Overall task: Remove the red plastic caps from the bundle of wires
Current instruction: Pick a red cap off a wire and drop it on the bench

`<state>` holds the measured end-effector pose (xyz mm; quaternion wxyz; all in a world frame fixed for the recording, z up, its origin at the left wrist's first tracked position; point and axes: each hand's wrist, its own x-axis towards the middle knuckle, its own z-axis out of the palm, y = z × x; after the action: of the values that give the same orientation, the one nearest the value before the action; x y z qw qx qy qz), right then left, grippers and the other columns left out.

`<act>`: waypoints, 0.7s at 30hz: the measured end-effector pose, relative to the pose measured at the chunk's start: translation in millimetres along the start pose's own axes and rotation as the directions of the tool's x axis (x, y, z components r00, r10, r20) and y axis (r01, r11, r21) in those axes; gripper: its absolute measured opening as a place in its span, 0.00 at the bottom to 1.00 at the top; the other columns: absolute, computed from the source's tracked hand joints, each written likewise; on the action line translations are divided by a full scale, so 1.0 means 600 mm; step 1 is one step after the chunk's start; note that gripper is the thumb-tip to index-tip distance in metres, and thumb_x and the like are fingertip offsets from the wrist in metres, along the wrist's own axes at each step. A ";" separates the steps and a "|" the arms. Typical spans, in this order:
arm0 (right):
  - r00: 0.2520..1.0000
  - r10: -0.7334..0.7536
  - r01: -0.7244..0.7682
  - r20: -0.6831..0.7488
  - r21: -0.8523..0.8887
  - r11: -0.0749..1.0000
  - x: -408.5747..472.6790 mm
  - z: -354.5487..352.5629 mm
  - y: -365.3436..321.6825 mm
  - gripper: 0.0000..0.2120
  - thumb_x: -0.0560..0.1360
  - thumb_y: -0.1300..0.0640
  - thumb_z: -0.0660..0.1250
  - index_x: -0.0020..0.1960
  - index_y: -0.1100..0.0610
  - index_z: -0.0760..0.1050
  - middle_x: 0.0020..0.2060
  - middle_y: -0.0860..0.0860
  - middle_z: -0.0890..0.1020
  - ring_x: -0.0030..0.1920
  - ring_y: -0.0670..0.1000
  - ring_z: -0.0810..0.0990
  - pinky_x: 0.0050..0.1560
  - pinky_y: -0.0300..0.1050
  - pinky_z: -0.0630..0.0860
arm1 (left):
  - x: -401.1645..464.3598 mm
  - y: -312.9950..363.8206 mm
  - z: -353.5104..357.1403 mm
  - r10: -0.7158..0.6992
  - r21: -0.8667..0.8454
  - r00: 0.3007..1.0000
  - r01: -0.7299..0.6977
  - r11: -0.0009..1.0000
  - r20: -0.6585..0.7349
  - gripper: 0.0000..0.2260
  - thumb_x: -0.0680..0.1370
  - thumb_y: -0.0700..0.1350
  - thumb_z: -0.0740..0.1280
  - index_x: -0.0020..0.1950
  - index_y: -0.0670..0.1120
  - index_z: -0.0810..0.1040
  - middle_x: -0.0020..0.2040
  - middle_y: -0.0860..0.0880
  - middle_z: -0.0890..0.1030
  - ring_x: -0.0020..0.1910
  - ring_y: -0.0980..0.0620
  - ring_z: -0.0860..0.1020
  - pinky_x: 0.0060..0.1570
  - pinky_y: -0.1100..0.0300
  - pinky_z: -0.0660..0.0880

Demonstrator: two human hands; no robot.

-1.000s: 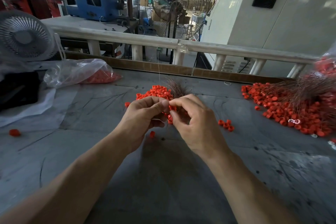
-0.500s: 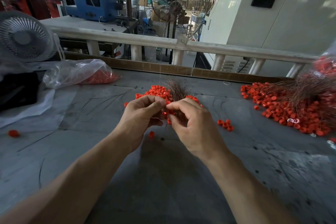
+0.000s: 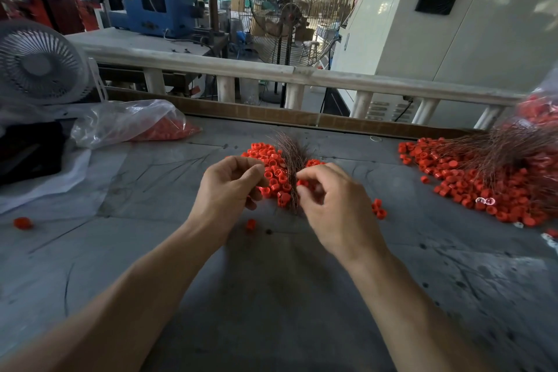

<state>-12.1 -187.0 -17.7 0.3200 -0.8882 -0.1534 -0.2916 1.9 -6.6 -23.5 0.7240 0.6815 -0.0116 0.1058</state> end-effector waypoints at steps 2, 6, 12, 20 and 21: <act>0.991 0.119 -0.125 -0.064 -0.092 0.988 0.005 -0.011 0.016 0.06 0.76 0.57 0.72 0.53 0.52 0.83 0.49 0.47 0.84 0.48 0.51 0.83 0.50 0.49 0.81 | 0.002 0.001 -0.007 0.033 0.126 0.999 -0.034 0.991 0.007 0.04 0.79 0.43 0.69 0.46 0.45 0.82 0.35 0.49 0.84 0.29 0.57 0.77 0.28 0.63 0.73; 0.929 0.360 -0.369 -0.085 -0.270 0.890 0.011 -0.031 0.055 0.05 0.77 0.55 0.70 0.52 0.50 0.82 0.52 0.49 0.84 0.53 0.55 0.82 0.48 0.48 0.77 | 0.004 0.007 -0.020 0.093 0.593 0.991 -0.134 0.794 0.099 0.10 0.75 0.53 0.72 0.39 0.49 0.82 0.34 0.50 0.83 0.31 0.53 0.77 0.33 0.55 0.75; 0.847 0.530 -0.489 -0.033 -0.438 0.754 0.014 -0.034 0.082 0.08 0.76 0.55 0.69 0.53 0.49 0.83 0.54 0.51 0.85 0.55 0.58 0.82 0.45 0.45 0.73 | -0.005 0.024 -0.041 -0.108 0.740 0.921 -0.226 0.633 0.374 0.15 0.65 0.62 0.78 0.37 0.52 0.82 0.32 0.58 0.82 0.28 0.62 0.76 0.27 0.68 0.70; 0.827 0.562 -0.496 -0.030 -0.511 0.702 0.014 -0.033 0.095 0.10 0.75 0.57 0.68 0.53 0.49 0.85 0.54 0.51 0.84 0.55 0.58 0.82 0.46 0.45 0.74 | 0.004 0.007 -0.047 -0.064 0.788 0.932 -0.264 0.556 0.357 0.07 0.70 0.50 0.79 0.40 0.55 0.81 0.39 0.57 0.81 0.37 0.64 0.78 0.32 0.71 0.71; 0.822 0.568 -0.497 -0.026 -0.519 0.695 0.014 -0.034 0.095 0.10 0.75 0.57 0.68 0.53 0.49 0.85 0.54 0.51 0.84 0.55 0.58 0.82 0.46 0.45 0.74 | 0.005 0.004 -0.045 -0.039 0.797 0.942 -0.260 0.546 0.334 0.06 0.70 0.50 0.78 0.41 0.55 0.81 0.39 0.58 0.81 0.37 0.62 0.78 0.32 0.70 0.71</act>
<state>12.3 -242.2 -26.9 0.1362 -0.9635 0.1711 -0.1545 0.8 20.5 -22.8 0.2956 0.9473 -0.1181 0.0352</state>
